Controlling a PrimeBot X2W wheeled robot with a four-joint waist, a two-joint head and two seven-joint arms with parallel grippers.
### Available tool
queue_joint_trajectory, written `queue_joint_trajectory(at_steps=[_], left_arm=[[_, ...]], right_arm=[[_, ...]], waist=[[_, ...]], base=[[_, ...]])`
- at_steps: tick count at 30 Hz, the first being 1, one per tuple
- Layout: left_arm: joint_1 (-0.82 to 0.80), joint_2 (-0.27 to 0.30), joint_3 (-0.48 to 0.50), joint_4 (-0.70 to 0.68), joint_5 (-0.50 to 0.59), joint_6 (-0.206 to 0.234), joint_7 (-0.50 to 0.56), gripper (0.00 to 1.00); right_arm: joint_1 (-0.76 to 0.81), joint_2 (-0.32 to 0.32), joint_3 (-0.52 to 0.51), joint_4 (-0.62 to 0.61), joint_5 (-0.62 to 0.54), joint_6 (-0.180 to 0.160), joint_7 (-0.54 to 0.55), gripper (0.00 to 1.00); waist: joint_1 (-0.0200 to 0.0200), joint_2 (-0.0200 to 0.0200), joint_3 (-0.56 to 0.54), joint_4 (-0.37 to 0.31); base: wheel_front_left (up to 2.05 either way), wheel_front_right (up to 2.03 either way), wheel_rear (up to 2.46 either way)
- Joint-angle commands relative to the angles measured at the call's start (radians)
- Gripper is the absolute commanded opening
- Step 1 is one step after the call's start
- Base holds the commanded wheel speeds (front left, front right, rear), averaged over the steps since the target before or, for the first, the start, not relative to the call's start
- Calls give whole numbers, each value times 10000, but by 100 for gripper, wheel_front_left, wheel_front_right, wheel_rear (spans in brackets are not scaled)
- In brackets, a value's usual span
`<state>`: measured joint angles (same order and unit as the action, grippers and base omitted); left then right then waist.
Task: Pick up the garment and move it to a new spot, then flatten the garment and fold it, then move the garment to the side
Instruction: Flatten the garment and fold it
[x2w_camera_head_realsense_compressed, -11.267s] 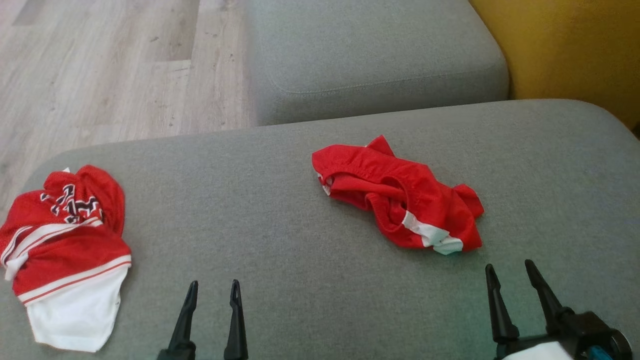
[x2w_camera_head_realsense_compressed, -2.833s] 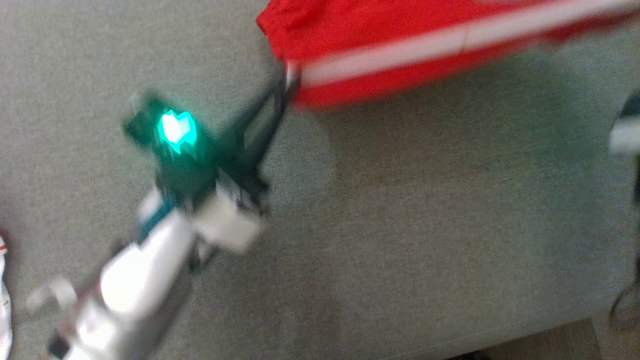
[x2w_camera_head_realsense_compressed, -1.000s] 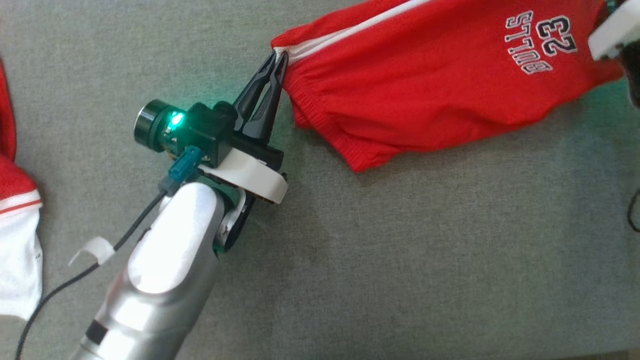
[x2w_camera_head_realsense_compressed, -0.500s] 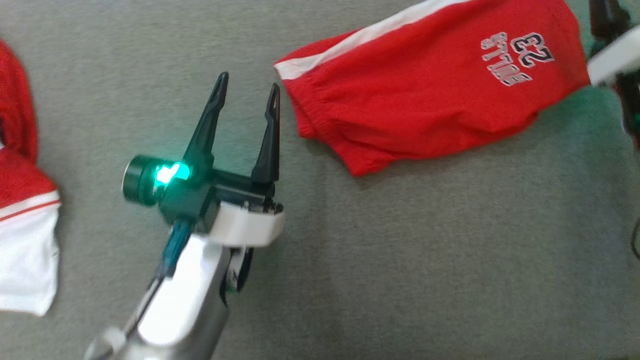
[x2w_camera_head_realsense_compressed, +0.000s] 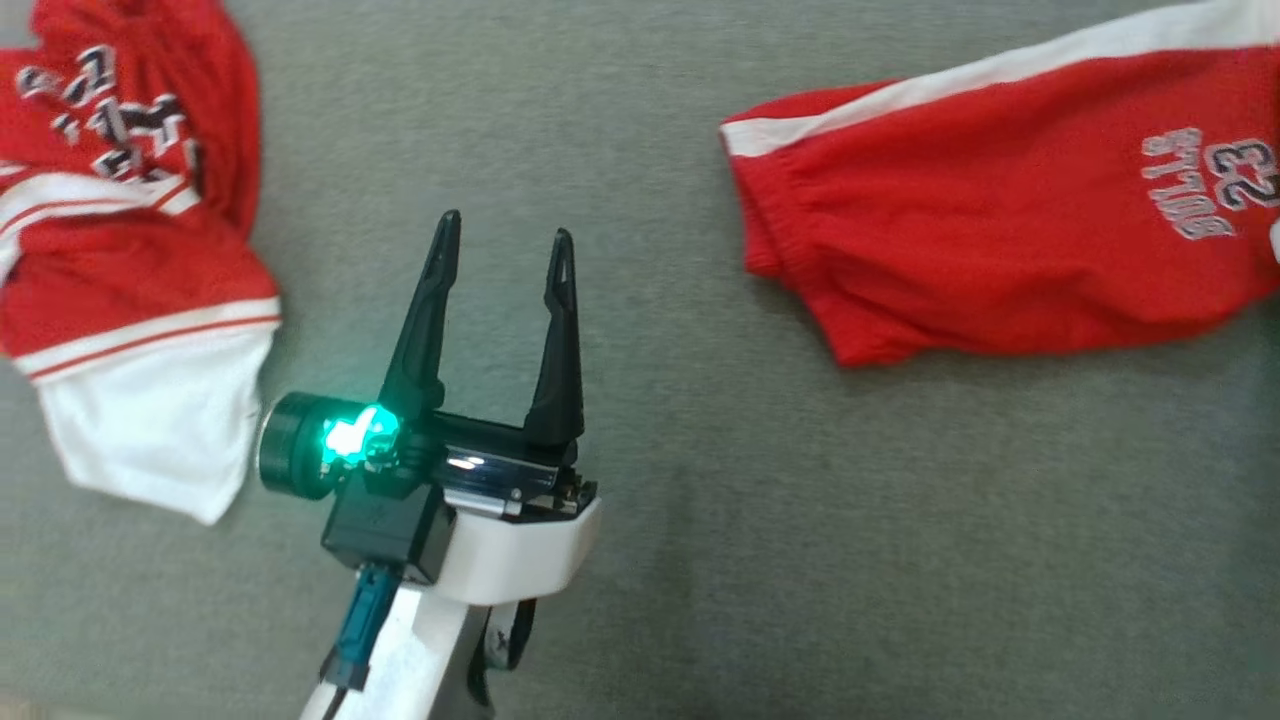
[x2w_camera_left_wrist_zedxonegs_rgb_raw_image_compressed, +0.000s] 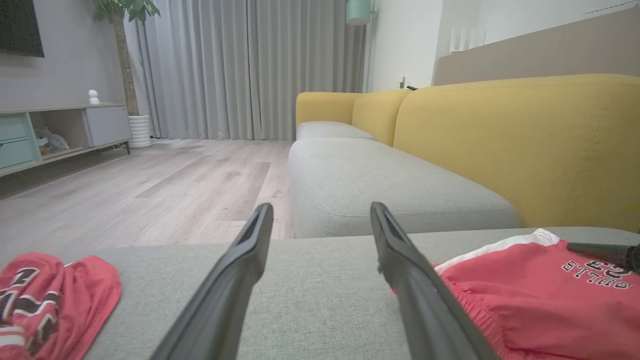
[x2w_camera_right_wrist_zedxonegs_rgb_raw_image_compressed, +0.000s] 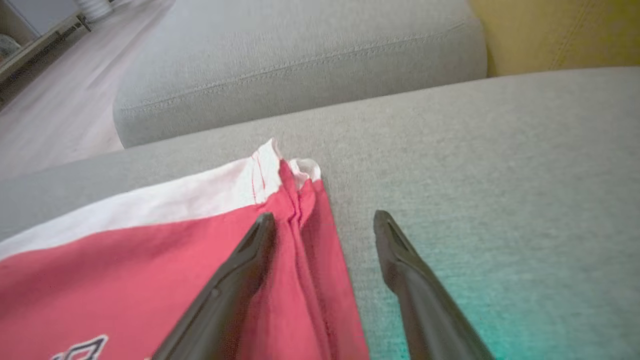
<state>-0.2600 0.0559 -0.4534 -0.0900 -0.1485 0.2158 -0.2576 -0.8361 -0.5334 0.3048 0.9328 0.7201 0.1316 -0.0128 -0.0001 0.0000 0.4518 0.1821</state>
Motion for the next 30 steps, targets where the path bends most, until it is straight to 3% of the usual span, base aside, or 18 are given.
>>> queue_joint_trajectory(at_steps=[1, 3, 4, 6, 7, 14, 21, 26, 30], left_arm=[[17, -4, 233, -366, 119, -8, -40, 100], [52, -20, 217, -333, 138, -16, -40, 100], [69, -25, 222, -310, 145, -13, -40, 100], [88, -34, 246, -286, 169, 9, -40, 100], [93, -37, 270, -269, 181, 10, -41, 100], [112, -45, 465, -158, 311, -149, -41, 100], [76, 135, 694, 87, 595, -441, -41, 100], [13, 176, 780, 273, 666, -597, -41, 100], [57, 151, 776, 458, 659, -663, -41, 100]], right_arm=[[99, -191, 33, -72, -43, -9, 44, 100], [153, -34, 146, 134, 47, -9, 397, 100], [181, 13, 197, 204, 120, -9, 604, 91], [222, 56, 334, 215, 228, -9, 878, 18], [244, 79, 384, 187, 295, -9, 954, 0], [249, -83, 394, -93, 499, -9, 504, 0], [475, -888, 179, -270, 615, -9, 118, 0], [308, -1132, -118, -469, 642, -9, -79, 0], [188, -907, -176, -1046, 578, -9, -15, 0]], waist=[[1, 0, 74, 250], [1, 0, 77, 308], [1, 0, 80, 313], [1, 0, 71, 273], [1, 0, 48, 213], [1, 0, -158, -778], [1, 0, -292, -1948], [1, 0, -412, -2382], [1, 0, -619, -2496]], base=[[0, 0, 0], [0, 0, 0], [0, 0, 0], [0, 0, 0], [0, 0, 0], [0, 0, 0], [0, 0, 0], [0, 0, 0], [0, 0, 0]])
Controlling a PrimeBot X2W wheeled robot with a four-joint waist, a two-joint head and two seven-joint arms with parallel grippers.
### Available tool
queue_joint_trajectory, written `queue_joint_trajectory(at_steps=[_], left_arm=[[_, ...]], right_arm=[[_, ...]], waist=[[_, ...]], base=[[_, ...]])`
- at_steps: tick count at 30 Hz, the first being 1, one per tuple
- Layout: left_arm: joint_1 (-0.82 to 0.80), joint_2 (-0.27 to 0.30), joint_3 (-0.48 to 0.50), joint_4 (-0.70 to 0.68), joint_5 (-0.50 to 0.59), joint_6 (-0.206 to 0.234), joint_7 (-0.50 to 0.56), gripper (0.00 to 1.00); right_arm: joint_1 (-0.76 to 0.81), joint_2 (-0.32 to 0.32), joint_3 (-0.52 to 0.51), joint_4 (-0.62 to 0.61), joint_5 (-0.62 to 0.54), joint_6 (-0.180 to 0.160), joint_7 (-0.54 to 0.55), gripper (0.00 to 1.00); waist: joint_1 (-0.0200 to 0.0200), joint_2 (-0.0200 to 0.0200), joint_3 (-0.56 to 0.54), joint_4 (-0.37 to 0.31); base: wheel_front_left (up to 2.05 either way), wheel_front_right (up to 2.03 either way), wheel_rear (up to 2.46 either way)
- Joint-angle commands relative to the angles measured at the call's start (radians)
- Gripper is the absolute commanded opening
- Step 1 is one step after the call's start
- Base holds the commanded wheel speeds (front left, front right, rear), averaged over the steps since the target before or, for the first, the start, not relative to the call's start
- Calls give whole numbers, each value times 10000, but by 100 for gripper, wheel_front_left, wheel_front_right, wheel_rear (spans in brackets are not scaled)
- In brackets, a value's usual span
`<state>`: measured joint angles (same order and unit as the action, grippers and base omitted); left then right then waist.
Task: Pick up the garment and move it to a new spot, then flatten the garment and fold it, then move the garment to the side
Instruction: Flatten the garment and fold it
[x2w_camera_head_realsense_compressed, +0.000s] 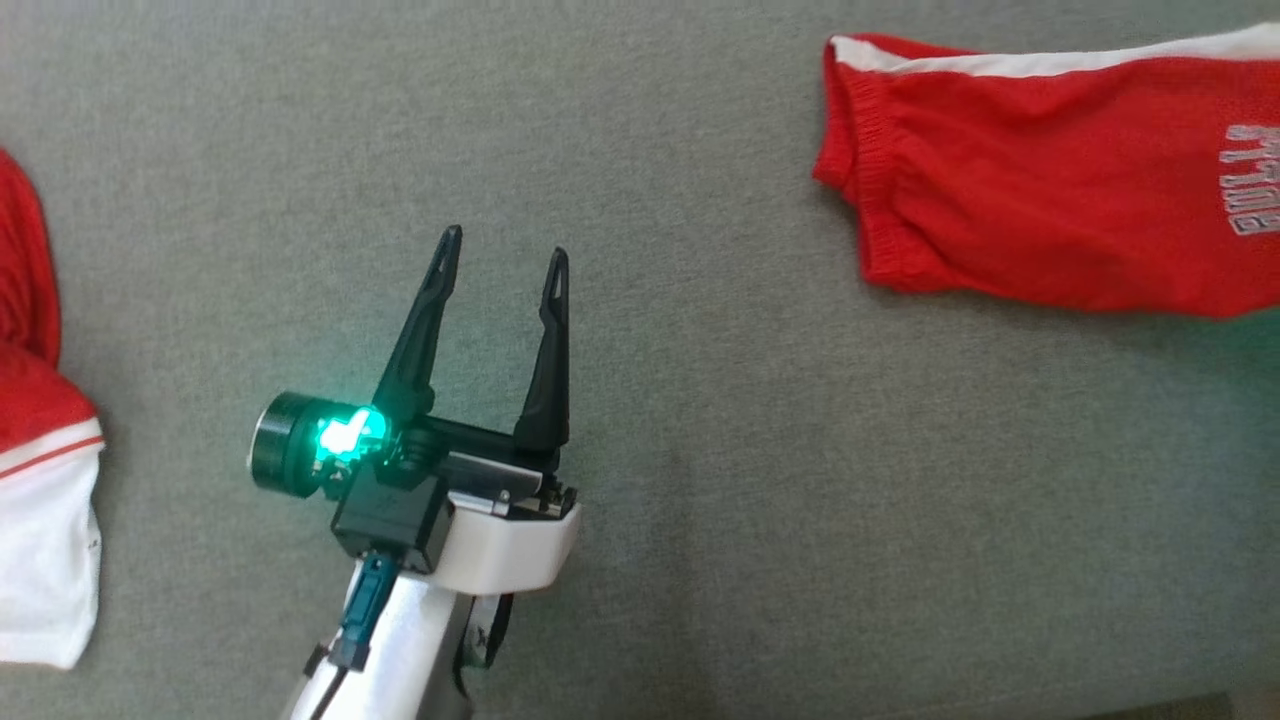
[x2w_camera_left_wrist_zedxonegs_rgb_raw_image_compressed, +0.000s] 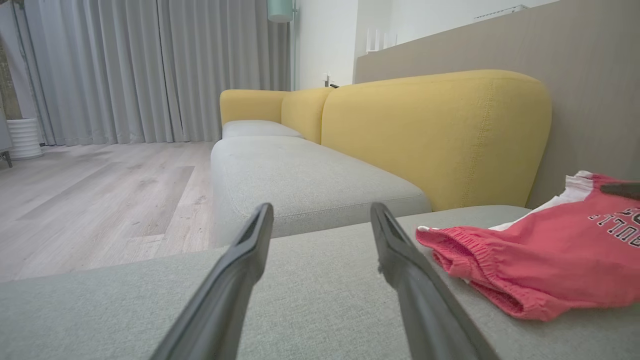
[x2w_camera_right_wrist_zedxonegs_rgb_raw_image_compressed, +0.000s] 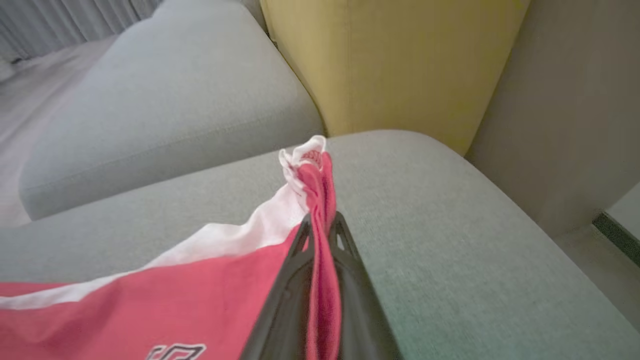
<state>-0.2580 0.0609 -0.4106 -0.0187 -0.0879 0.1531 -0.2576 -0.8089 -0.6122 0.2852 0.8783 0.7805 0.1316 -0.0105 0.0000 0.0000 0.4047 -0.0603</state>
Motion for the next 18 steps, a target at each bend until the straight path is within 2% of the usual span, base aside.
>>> queue_joint_trajectory(at_steps=[1, 5, 9, 15, 18], left_arm=[[53, 91, 347, -207, 35, -52, -41, 100], [134, 59, 348, -101, -39, -85, -41, 100], [290, 23, 409, 2, -127, -76, -41, 100], [413, -36, 351, 121, -231, -107, -41, 100], [426, -54, 373, 133, -263, -116, -41, 100]], right_arm=[[-79, -23, 29, -735, -27, -9, 42, 0], [43, 224, -15, -1514, -136, -9, 180, 0], [287, 967, -161, -2744, -91, -9, 595, 0], [918, 2563, -249, -4362, -403, -9, 1195, 0], [1277, 3624, -164, -4769, -651, -9, 1460, 0]], waist=[[0, 0, -220, -74], [0, 0, -426, -54], [0, 0, -657, -31], [0, 0, -902, 130], [0, 0, -949, 205]], base=[[0, 0, 0], [0, 0, 0], [0, 0, 0], [0, 0, 0], [0, 0, 0]])
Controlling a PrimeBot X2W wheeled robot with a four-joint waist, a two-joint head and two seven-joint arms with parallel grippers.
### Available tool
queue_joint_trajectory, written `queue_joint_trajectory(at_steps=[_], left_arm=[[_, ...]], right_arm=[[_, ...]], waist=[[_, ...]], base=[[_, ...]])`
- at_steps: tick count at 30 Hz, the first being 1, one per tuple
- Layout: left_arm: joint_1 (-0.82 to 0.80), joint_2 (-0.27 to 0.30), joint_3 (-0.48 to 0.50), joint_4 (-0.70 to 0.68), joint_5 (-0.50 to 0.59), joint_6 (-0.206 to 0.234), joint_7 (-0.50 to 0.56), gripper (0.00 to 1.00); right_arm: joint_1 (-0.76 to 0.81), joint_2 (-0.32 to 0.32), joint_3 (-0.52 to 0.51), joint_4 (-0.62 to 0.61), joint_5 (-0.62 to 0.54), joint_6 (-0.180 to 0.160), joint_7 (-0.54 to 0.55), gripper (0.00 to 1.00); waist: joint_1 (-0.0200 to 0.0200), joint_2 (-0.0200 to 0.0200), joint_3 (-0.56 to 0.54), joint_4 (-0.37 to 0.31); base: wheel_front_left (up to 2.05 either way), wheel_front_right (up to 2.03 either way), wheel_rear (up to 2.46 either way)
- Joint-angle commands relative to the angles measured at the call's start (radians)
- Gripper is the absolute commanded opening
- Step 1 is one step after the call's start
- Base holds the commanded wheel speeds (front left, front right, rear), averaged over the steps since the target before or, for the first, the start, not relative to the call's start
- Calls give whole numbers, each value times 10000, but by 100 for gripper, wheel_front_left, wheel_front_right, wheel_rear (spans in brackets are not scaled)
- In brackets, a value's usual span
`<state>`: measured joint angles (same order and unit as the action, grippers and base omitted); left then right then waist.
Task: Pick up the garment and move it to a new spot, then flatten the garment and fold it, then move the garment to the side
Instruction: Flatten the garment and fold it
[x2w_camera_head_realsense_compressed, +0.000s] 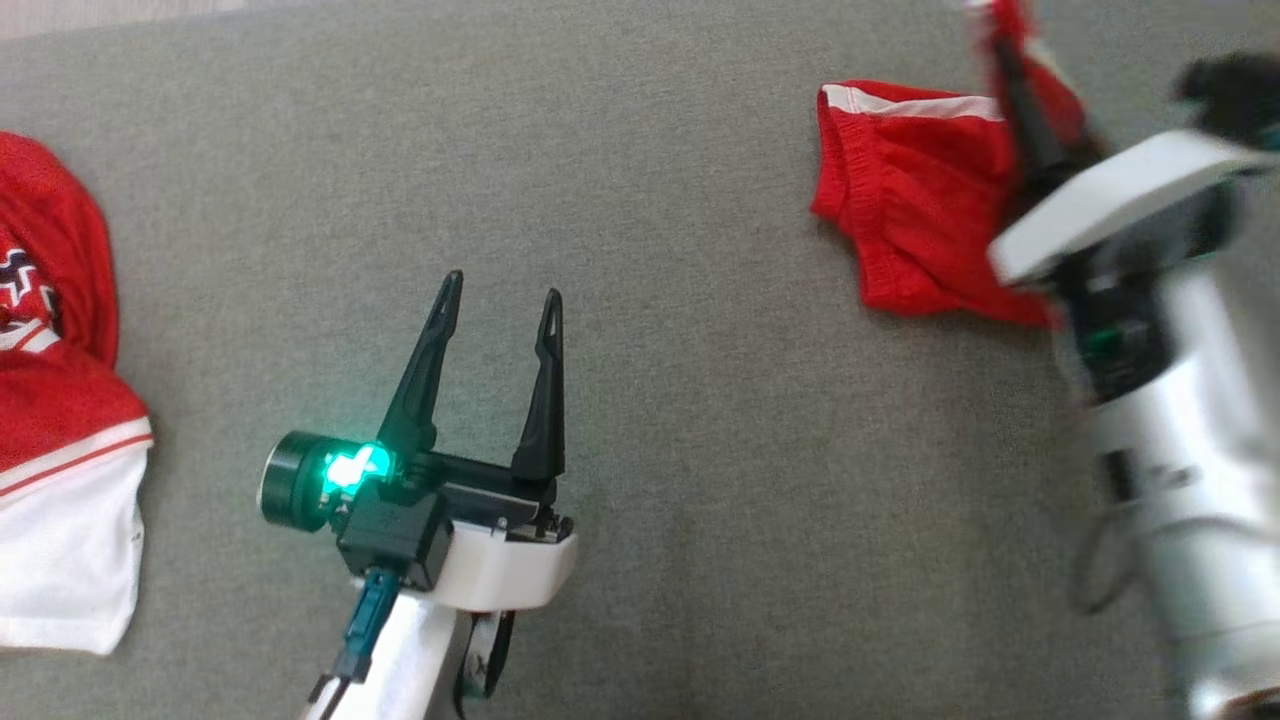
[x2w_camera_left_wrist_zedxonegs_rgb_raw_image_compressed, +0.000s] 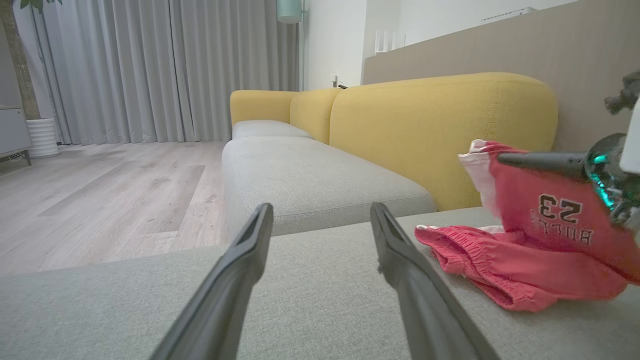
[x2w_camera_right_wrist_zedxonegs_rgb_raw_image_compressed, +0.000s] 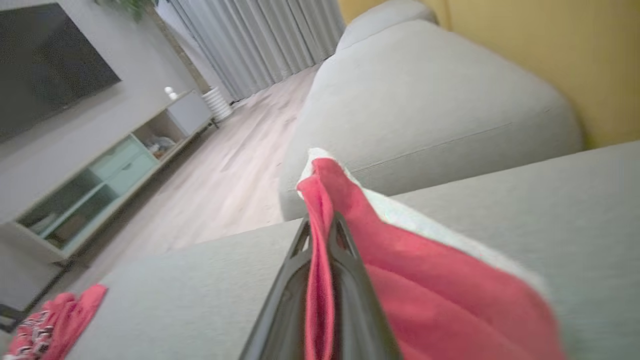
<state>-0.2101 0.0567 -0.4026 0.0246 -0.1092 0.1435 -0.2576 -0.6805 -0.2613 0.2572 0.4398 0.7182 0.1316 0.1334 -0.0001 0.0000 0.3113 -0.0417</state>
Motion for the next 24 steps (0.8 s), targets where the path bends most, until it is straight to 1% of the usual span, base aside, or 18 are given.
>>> queue_joint_trajectory(at_steps=[1, 2, 3, 5, 8, 10, 12, 13, 15, 16, 18, 20, 22, 24], left_arm=[[-40, -16, 313, -289, -58, -24, -41, 100], [-20, -19, 328, -266, -60, -29, -41, 100], [5, -23, 329, -221, -57, -34, -41, 100], [43, -29, 324, -122, -58, -44, -41, 100], [117, -38, 317, -55, -65, -26, -41, 100], [193, -42, 350, -56, -80, 7, -41, 100], [321, -46, 411, -81, -128, 43, -41, 100], [406, -48, 449, -105, -155, 60, -41, 100], [662, -51, 518, -114, -249, 55, -41, 100], [827, -52, 552, -133, -280, 44, -41, 100], [1204, -54, 675, -136, -349, 62, -41, 100], [1570, -56, 778, -82, -366, 52, -41, 100], [1901, -58, 879, -16, -374, 18, -41, 100], [2201, -59, 981, -2, -352, -23, -41, 100]], right_arm=[[109, 573, 93, -412, -19, -9, 36, 35], [220, 1019, 61, -387, -47, -9, -5, 100], [319, 1381, 81, -370, -128, -9, -90, 100], [500, 1779, 152, -422, -205, -9, -366, 100], [769, 1950, 222, -743, -242, -9, -1004, 100], [1039, 1713, 250, -939, -624, -9, -1426, 100], [1403, 1208, 300, -1162, -1178, -9, -1922, 100], [1668, 1038, 267, -1249, -1228, -9, -2170, 100], [2306, 746, 301, -1393, -966, -9, -2693, 100], [2647, 498, 364, -1387, -972, -9, -2955, 100], [3312, 31, 536, -1330, -1107, -9, -3461, 100], [3946, -278, 525, -1178, -1311, -9, -3777, 100], [4541, -422, 379, -1009, -1668, -9, -3912, 100], [5050, -426, 87, -1156, -2275, -9, -3940, 100]], waist=[[1, 0, -43, 23], [1, 0, -70, 35], [1, 0, -98, 47], [1, 0, -206, 72], [1, 0, -463, 113], [1, 0, -688, 145], [1, 0, -937, 201], [1, 0, -1094, 231], [1, 0, -1572, 318], [1, 0, -1819, 370], [1, 0, -2255, 494], [1, 0, -2621, 618], [1, 0, -2931, 733], [1, 0, -3139, 808]], base=[[0, 0, 0], [0, 0, 0], [0, 0, 0], [0, 0, 0], [0, 0, 0], [0, 0, 0], [0, 0, 0], [0, 0, 0], [0, 0, 0], [0, 0, 0], [0, 0, 0], [0, 0, 0], [0, 0, 0], [0, 0, 0]])
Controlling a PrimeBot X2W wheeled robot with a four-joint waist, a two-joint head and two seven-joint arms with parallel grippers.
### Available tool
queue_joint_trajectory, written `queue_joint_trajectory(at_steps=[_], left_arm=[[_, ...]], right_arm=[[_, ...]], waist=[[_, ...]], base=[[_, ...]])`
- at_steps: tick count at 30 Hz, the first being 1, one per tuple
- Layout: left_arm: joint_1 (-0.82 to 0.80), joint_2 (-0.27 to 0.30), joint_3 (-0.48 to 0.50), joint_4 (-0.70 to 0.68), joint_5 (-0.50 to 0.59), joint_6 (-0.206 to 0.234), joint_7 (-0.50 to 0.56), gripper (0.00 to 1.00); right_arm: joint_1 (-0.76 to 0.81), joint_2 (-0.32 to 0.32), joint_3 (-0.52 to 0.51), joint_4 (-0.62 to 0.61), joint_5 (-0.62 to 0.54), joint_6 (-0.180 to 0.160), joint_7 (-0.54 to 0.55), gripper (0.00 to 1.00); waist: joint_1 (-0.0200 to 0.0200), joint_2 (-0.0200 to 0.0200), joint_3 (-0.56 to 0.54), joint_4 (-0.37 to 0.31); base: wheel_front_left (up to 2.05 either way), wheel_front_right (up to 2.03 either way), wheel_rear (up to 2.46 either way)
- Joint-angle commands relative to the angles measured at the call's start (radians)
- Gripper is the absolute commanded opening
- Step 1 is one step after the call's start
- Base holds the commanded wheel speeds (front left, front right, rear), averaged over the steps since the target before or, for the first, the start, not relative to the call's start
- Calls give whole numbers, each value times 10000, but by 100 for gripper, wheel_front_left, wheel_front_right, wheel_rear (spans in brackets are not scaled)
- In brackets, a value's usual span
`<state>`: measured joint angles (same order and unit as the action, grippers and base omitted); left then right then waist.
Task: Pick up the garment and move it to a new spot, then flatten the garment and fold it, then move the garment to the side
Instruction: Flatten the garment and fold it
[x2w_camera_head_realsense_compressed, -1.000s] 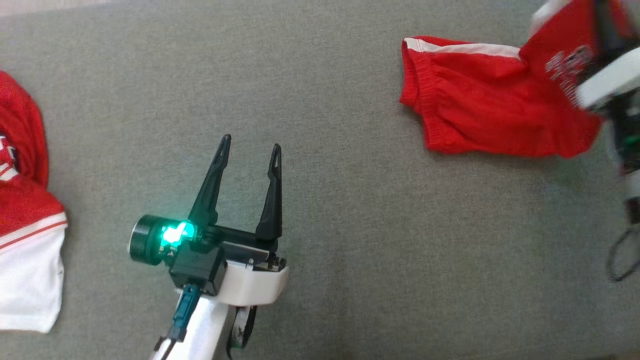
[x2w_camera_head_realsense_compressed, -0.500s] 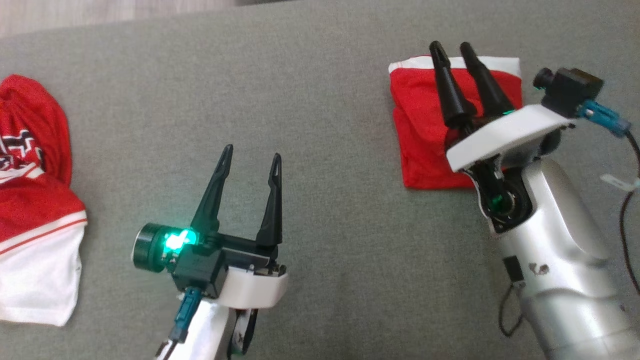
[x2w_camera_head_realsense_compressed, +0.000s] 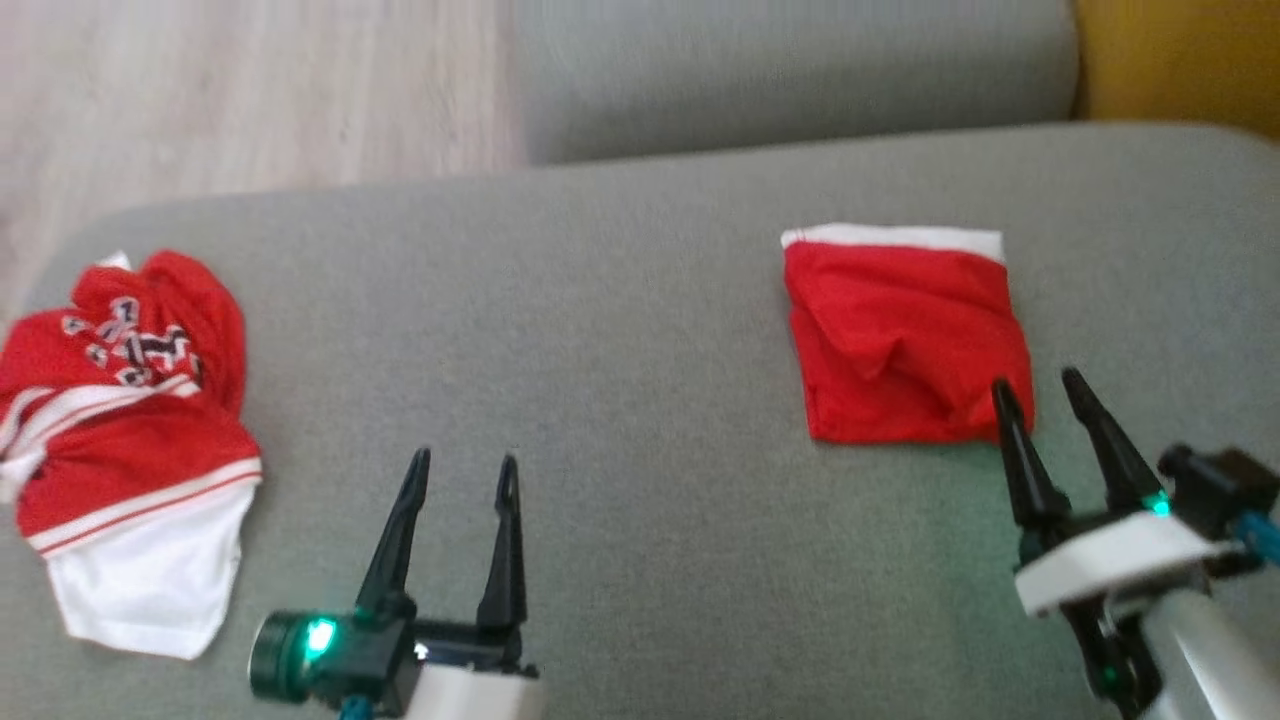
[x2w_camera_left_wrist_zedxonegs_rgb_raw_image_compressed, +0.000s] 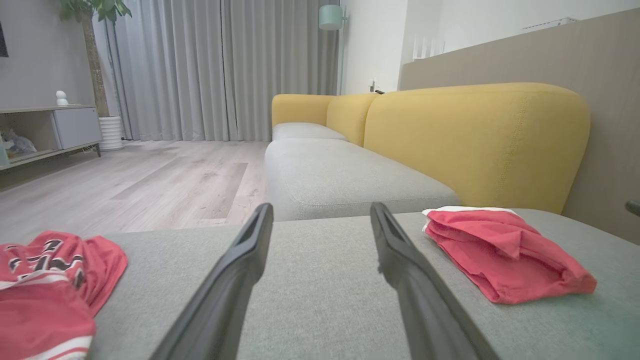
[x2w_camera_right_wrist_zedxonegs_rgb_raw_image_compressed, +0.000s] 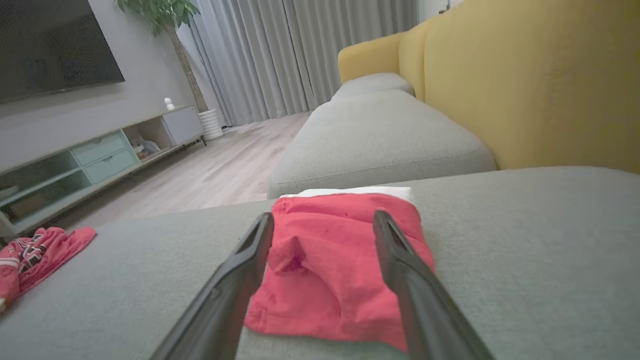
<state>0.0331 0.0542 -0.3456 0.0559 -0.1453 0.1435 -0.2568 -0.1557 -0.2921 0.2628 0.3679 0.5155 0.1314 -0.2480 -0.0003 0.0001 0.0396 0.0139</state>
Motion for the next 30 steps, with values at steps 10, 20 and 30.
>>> queue_joint_trajectory(at_steps=[10, 20, 30], left_arm=[[615, -37, 1009, -198, 287, -286, -49, 100], [766, -38, 1126, 76, 385, -385, -49, 100], [796, -39, 1143, 226, 331, -314, -49, 100]], right_arm=[[1660, 1082, -1254, -1277, -2676, -7, -135, 100], [2008, 1521, -1607, -1379, -3205, -7, -136, 100], [2066, 1520, -1736, -1372, -3247, -7, -137, 100]], waist=[[3, -1, -814, 317], [3, -1, -985, 331], [3, -1, -1028, 279]], base=[[0, 0, 0], [0, 0, 0], [0, 0, 0]])
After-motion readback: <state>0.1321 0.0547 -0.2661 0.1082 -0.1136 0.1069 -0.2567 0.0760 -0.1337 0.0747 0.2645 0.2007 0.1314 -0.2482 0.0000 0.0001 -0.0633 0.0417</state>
